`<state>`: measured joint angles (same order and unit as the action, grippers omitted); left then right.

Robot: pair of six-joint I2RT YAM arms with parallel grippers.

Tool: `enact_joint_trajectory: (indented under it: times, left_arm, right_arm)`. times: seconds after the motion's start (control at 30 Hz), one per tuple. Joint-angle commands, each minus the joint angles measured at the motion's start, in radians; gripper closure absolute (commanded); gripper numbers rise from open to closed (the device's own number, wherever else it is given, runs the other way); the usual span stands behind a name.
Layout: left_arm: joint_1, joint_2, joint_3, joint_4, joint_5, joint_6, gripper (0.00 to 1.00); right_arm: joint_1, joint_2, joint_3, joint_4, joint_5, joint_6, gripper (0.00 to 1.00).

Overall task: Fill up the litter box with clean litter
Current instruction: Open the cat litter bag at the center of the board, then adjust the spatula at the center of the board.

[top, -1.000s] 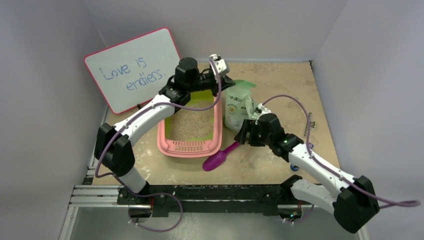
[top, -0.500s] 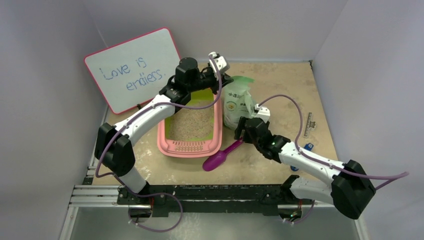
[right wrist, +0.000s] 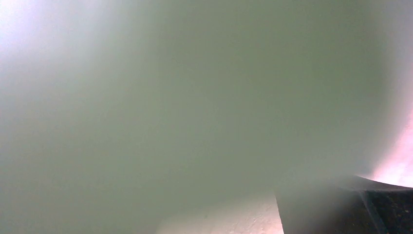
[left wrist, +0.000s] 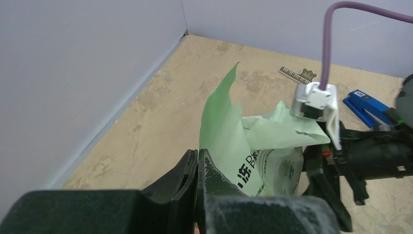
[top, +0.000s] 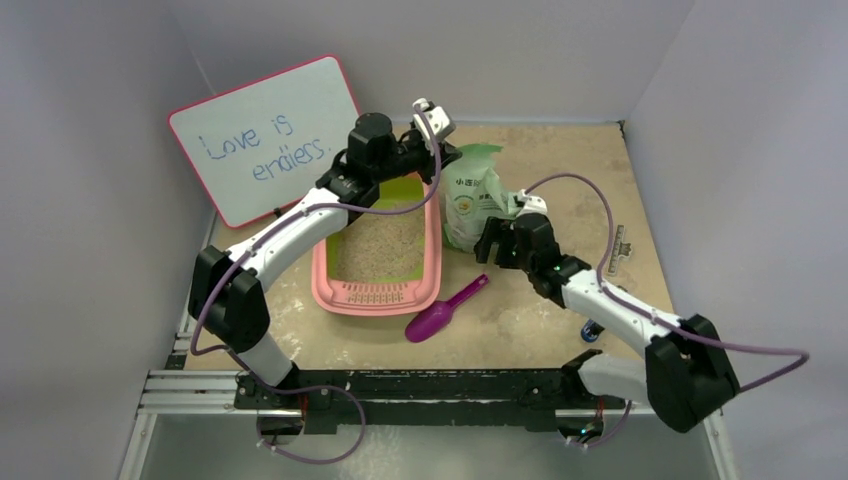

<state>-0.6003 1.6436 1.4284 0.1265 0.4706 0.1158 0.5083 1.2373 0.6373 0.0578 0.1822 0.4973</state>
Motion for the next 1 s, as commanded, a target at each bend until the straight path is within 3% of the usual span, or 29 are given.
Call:
enact_joint_trajectory:
  times: [0.0, 0.23, 0.33, 0.47, 0.67, 0.83, 0.97]
  left_arm:
    - [0.007, -0.055, 0.007, 0.055, 0.002, -0.002, 1.0]
    - [0.005, -0.039, 0.009, 0.054, 0.007, -0.009, 1.0]
    - [0.005, -0.033, 0.01, 0.053, 0.015, -0.01, 1.0]
    - [0.005, -0.035, 0.009, 0.043, 0.019, -0.001, 1.0]
    - [0.005, -0.036, 0.013, 0.031, 0.025, 0.005, 1.0]
    - [0.006, -0.034, 0.019, 0.018, 0.025, 0.013, 1.0]
    - [0.005, -0.037, 0.021, 0.007, 0.023, 0.022, 1.0]
  right_arm:
    - [-0.008, -0.153, -0.101, 0.063, -0.17, 0.171, 0.11]
    - [-0.007, -0.403, -0.286, 0.077, -0.103, 0.425, 0.11]
    - [-0.008, -0.43, -0.356, 0.128, -0.107, 0.487, 0.14]
    - [-0.029, -0.253, -0.313, 0.188, -0.212, 0.458, 0.18]
    - [-0.095, 0.005, -0.414, 0.635, -0.35, 0.539, 0.28]
    - [-0.096, 0.091, -0.395, 0.7, -0.333, 0.501, 0.31]
    - [-0.097, 0.072, -0.452, 0.736, -0.301, 0.539, 0.41]
